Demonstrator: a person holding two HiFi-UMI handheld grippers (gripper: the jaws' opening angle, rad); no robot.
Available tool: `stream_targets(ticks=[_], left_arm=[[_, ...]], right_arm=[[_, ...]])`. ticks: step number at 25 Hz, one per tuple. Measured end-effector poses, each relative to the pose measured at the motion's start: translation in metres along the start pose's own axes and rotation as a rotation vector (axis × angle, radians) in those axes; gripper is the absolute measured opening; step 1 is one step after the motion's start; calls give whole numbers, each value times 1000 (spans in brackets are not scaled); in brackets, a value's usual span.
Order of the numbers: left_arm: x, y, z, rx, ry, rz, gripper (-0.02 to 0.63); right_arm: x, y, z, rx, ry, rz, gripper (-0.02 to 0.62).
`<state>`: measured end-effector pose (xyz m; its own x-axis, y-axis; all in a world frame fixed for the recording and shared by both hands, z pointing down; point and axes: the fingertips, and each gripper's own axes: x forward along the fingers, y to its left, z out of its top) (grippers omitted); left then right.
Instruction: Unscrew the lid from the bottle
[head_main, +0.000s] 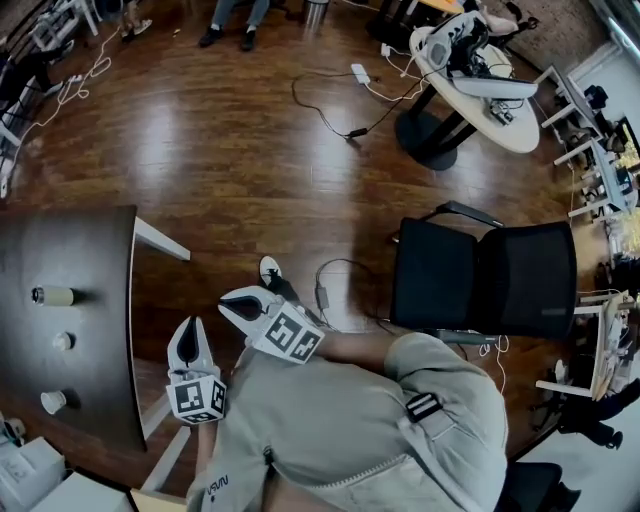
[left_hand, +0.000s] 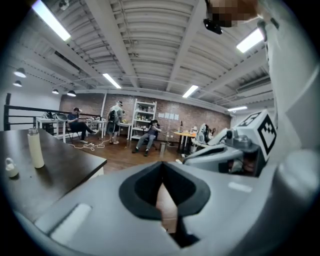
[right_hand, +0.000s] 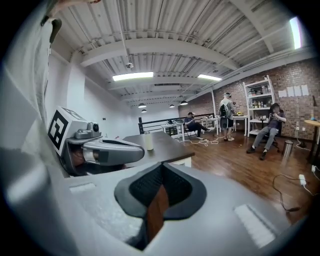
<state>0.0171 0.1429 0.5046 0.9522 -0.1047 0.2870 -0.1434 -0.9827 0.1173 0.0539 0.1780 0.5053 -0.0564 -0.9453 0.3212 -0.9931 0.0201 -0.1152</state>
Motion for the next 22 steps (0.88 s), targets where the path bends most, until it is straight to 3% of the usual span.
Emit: stream_targets(ticks=[4,18,22], left_arm=[[3,-9,-1,-14,-1,-2,3],[-41,16,-3,-103,-105,240,3],[-45,23,1,-110,-134,266,3]], right_arm=[[-10,-5,-1,9,-8,1,0],[13,25,14,-123,-2,191,-3],[17,28,16,-137,2,202,-3]])
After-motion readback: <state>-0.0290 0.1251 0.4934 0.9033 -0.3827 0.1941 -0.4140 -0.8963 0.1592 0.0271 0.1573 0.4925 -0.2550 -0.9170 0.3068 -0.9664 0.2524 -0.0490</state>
